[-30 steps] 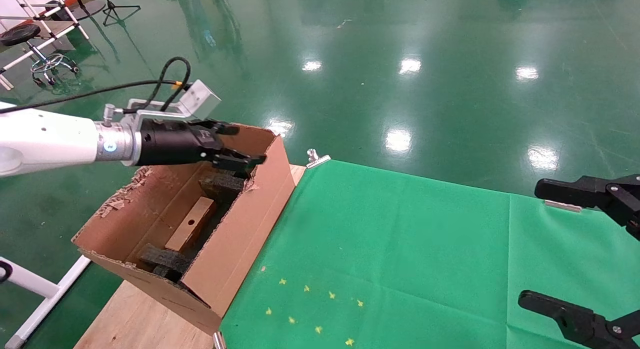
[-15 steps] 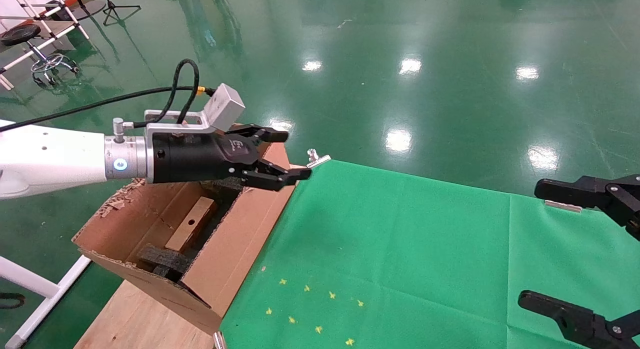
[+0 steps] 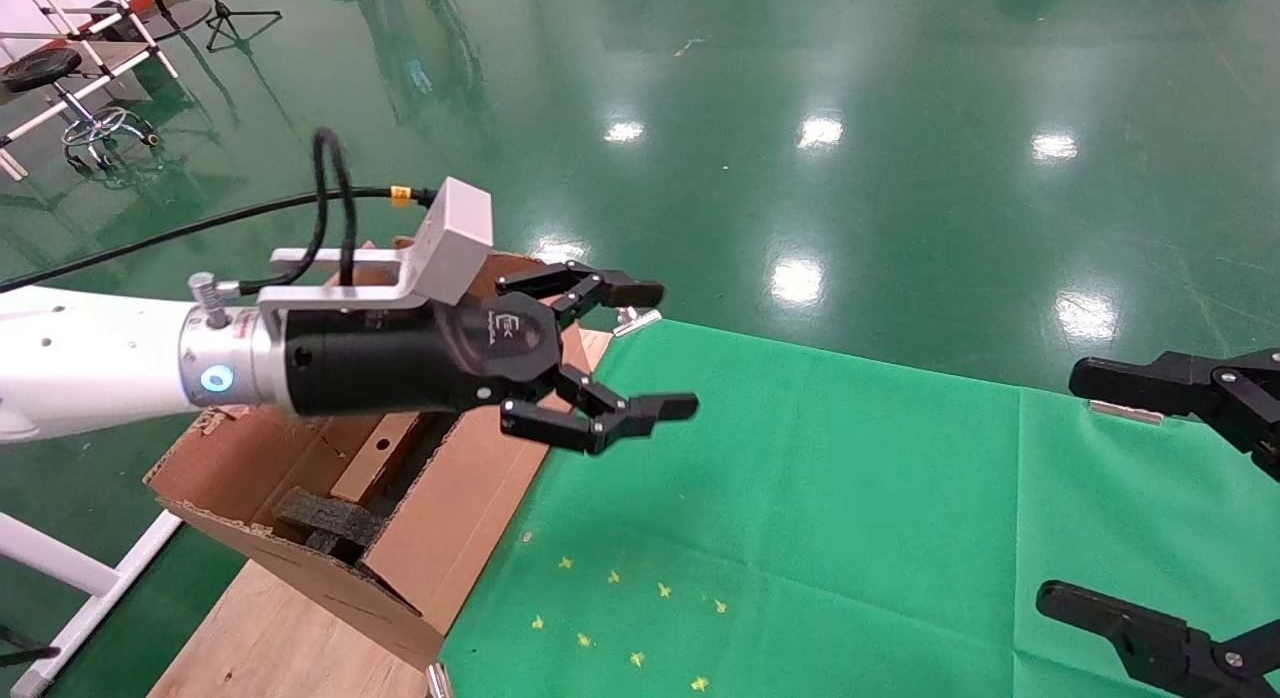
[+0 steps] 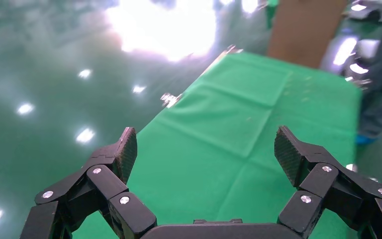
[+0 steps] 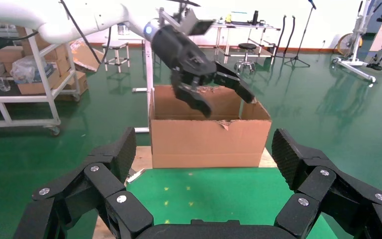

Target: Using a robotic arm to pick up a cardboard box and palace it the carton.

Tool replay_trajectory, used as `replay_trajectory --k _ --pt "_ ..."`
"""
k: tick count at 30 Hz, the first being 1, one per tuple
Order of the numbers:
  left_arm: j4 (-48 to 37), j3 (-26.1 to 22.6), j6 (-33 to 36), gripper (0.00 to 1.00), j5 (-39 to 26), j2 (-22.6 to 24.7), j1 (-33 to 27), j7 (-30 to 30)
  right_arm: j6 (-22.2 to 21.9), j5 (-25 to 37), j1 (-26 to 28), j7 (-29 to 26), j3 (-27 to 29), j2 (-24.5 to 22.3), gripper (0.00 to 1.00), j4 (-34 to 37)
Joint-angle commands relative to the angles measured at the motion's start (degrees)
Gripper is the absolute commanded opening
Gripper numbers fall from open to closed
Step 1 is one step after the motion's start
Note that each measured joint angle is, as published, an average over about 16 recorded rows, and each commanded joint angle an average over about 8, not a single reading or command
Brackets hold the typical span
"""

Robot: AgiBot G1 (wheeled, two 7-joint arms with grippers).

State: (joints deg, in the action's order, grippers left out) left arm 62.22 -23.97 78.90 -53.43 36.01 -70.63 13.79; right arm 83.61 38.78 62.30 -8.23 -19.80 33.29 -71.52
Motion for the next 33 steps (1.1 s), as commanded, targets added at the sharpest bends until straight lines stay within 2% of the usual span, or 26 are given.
replay_trajectory --k 1,16,33 --pt "1.60 1.12 0.96 1.00 1.63 -0.14 1.27 -0.43 0.00 0.00 0.00 0.00 0.00 0.00 1.00 0.00" --pt "12.18 8.50 7.28 1.00 12.40 -1.06 9.68 -3.18 -0.01 -0.01 -0.01 0.00 0.00 0.00 1.00 0.01" --pt "11.87 8.34 7.14 1.00 12.19 -1.07 9.52 -3.15 -0.01 -0.01 -0.02 0.01 0.00 -0.01 1.00 0.02"
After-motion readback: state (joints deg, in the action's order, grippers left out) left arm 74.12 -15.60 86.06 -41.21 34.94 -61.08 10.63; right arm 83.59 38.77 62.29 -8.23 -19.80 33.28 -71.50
